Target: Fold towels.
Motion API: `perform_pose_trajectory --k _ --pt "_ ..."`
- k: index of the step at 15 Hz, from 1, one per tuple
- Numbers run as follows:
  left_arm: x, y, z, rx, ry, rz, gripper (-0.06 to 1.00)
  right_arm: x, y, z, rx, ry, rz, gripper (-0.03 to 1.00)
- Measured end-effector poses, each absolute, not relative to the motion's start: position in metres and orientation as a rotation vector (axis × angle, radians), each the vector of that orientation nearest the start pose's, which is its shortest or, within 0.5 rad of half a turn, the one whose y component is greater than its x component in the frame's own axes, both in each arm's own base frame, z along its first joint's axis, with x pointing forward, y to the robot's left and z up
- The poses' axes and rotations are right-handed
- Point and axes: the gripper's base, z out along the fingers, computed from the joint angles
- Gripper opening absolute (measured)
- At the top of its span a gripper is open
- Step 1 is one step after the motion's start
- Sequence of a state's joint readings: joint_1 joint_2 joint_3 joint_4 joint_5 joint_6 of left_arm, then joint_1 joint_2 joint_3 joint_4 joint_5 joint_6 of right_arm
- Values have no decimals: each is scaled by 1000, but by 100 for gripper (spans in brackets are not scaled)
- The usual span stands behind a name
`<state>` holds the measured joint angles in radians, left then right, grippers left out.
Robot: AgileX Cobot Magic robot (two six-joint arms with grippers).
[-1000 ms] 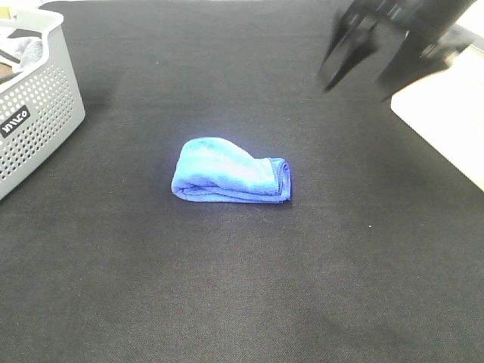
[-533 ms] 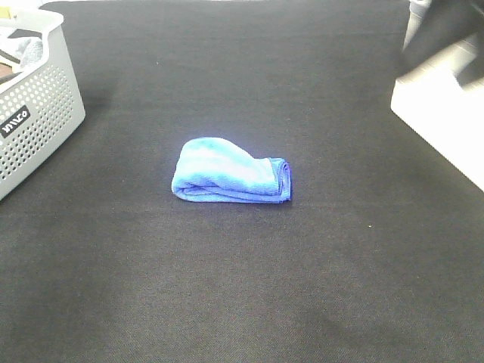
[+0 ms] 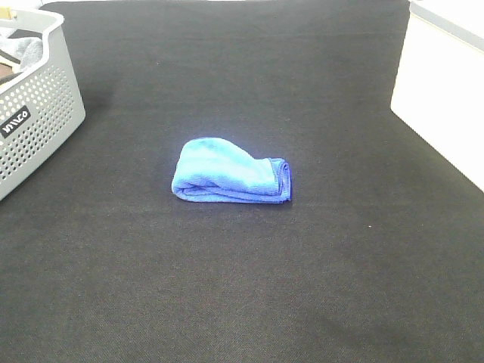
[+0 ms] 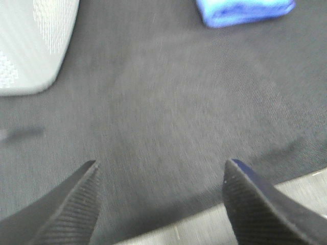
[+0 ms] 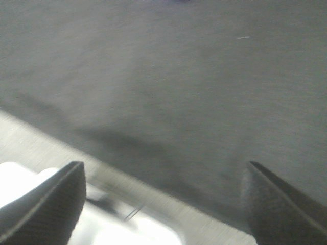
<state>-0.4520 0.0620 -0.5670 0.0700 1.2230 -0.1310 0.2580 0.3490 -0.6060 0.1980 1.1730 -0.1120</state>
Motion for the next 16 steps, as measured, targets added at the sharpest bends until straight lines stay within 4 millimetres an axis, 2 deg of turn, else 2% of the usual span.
perform_pose_trajectory --k 2,5,9,16 --pt "-14 13 279 362 2131 -243 64 12 15 284 -399 2250 255 78" --pt "-11 10 282 447 2045 -228 64 -3 8 282 -366 2084 230 78" --pt "-6 3 277 574 1968 -210 64 0 8 278 -352 2082 230 78" --pt "-5 2 278 586 1954 -203 64 0 8 277 -346 2084 233 78"
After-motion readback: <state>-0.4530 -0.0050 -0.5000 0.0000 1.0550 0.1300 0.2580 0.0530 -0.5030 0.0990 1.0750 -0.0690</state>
